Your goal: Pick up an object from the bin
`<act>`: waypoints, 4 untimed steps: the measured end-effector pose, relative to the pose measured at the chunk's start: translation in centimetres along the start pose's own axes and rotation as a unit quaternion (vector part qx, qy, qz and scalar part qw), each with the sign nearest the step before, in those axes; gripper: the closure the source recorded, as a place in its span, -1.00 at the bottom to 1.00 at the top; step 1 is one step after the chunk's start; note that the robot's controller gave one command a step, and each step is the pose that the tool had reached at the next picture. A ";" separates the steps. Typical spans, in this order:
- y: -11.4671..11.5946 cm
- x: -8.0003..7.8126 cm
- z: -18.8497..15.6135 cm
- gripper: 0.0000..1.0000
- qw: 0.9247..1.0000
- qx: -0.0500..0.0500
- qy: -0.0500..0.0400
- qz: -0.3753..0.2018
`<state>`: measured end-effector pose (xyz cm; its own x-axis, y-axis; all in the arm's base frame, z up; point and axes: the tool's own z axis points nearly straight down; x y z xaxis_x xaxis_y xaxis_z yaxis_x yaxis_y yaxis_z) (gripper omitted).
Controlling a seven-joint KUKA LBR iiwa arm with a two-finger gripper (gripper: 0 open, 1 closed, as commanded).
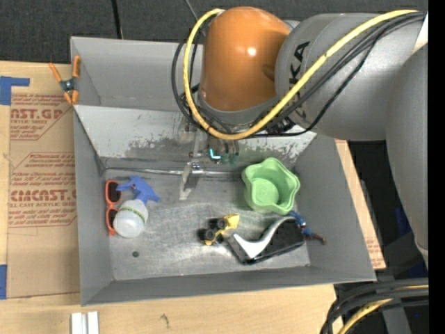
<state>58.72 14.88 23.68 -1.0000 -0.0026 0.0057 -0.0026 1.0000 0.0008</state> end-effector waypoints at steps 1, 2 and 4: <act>-0.1 -0.2 -0.4 -1.00 1.000 0.000 -0.004 0.001; -10.9 1.1 12.6 1.00 0.999 0.000 -0.003 -0.040; -6.6 1.9 12.3 -1.00 1.000 0.000 -0.003 -0.024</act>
Offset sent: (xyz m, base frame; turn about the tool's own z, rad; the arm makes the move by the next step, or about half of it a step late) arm -0.0114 -0.1091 -0.1250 -0.0807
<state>56.73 8.32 11.34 -0.9988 -0.0498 -0.0008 -0.0498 0.9988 0.0016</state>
